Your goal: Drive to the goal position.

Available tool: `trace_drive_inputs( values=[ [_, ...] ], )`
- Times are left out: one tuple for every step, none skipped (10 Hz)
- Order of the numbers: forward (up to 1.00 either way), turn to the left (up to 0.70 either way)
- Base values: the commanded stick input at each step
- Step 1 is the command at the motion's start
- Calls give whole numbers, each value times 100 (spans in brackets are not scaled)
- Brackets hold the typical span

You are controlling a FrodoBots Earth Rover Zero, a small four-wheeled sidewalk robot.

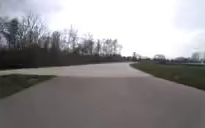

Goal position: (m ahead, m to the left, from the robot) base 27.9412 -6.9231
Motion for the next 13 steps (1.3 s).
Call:
trace_drive_inputs(
  values=[
    [100, 0],
    [100, 0],
    [100, 0],
    [100, 0],
    [100, 0],
    [100, 0],
    [100, 0],
    [100, 0],
    [100, 0],
    [100, 2],
    [100, 3],
    [100, 3],
    [100, 3]
  ],
)
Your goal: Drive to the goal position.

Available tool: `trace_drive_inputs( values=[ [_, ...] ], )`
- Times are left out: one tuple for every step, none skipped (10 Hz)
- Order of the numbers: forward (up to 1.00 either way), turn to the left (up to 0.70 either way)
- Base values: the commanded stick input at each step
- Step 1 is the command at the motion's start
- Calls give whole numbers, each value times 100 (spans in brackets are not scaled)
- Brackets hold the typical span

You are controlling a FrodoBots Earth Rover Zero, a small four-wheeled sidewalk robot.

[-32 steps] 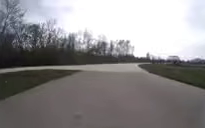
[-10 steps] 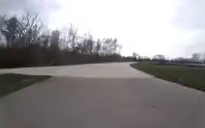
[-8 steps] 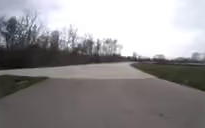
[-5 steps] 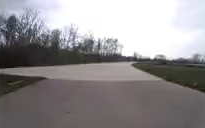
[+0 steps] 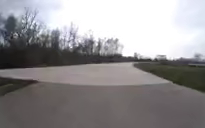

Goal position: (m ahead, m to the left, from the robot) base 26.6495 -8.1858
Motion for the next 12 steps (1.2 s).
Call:
trace_drive_inputs(
  values=[
    [100, 3],
    [100, 3],
    [100, 2],
    [100, 0],
    [100, 0],
    [100, 0],
    [100, 0],
    [100, 0],
    [100, 0],
    [100, 0],
    [100, 0],
    [100, 0]
  ],
)
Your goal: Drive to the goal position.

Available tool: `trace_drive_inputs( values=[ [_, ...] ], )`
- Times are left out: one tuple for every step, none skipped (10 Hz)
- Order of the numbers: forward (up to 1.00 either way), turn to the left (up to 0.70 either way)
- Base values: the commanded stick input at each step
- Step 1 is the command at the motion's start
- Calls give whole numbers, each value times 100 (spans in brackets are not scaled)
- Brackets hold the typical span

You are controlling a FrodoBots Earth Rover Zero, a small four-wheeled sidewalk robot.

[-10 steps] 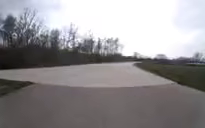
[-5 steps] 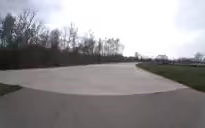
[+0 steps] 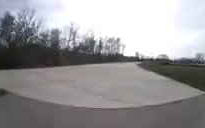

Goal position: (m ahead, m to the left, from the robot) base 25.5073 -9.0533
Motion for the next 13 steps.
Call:
trace_drive_inputs(
  values=[
    [100, 0],
    [100, 0],
    [100, 0],
    [100, 0],
    [100, 0],
    [100, 0],
    [100, 0],
    [100, -1],
    [100, -2],
    [100, -2],
    [100, -3],
    [100, -10],
    [100, -25]
  ],
)
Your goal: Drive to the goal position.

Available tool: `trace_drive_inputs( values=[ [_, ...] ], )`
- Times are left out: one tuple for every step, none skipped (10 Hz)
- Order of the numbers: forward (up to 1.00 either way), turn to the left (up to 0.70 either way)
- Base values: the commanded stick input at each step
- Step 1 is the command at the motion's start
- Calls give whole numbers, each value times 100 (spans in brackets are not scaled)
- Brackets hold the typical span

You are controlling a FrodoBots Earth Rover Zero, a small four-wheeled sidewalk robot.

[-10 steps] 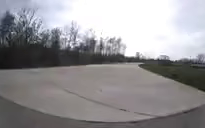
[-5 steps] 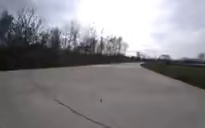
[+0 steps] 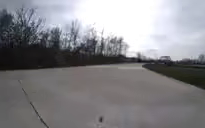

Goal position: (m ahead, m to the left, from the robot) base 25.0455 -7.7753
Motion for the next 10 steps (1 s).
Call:
trace_drive_inputs(
  values=[
    [100, -36],
    [100, -24],
    [100, 0],
    [100, 0],
    [100, 0],
    [100, 0],
    [100, 0],
    [100, 0],
    [100, -5],
    [100, -21]
  ],
)
